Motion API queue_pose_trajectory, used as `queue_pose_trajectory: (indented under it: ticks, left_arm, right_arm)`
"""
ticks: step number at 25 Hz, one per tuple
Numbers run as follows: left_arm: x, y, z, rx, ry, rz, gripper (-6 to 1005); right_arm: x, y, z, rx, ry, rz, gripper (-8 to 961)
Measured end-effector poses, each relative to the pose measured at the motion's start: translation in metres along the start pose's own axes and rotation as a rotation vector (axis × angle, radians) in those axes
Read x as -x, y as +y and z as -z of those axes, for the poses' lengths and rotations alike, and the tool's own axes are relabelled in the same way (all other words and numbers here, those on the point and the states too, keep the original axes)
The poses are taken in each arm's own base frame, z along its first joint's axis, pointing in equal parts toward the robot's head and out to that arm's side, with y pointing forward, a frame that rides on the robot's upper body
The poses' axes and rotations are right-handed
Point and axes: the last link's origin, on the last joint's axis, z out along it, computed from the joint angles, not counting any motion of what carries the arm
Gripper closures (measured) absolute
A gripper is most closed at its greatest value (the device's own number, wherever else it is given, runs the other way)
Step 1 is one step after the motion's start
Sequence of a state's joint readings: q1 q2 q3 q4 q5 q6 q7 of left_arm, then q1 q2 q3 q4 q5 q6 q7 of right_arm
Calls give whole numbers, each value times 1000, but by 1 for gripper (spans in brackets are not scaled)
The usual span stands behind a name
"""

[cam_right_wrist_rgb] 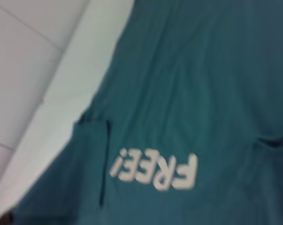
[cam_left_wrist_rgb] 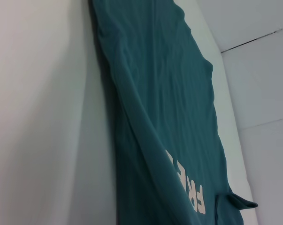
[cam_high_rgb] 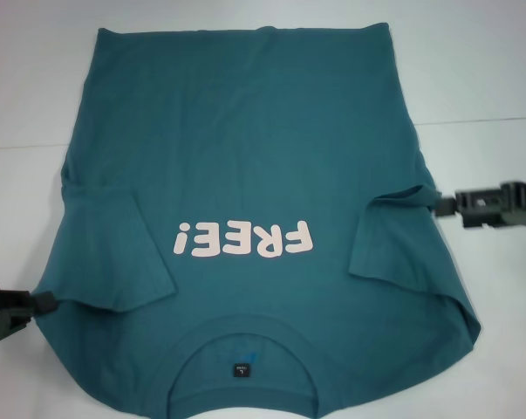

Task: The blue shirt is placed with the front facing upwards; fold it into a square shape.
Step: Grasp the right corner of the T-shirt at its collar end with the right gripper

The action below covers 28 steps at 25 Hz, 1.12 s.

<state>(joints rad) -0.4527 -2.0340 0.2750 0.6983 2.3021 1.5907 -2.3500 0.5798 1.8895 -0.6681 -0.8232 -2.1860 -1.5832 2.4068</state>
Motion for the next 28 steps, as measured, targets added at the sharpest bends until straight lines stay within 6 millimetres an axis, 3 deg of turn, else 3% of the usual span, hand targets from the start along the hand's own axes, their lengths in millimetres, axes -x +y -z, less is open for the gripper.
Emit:
queue_pose_trajectory:
  ticks: [12, 28]
  left_arm:
    - [-2, -1, -1, -12, 9, 2, 992]
    - [-4, -4, -1, -29, 25, 11, 992]
  right_arm:
    - [-19, -14, 38, -45, 127, -35, 56]
    - [-44, -25, 13, -147, 258, -85, 55]
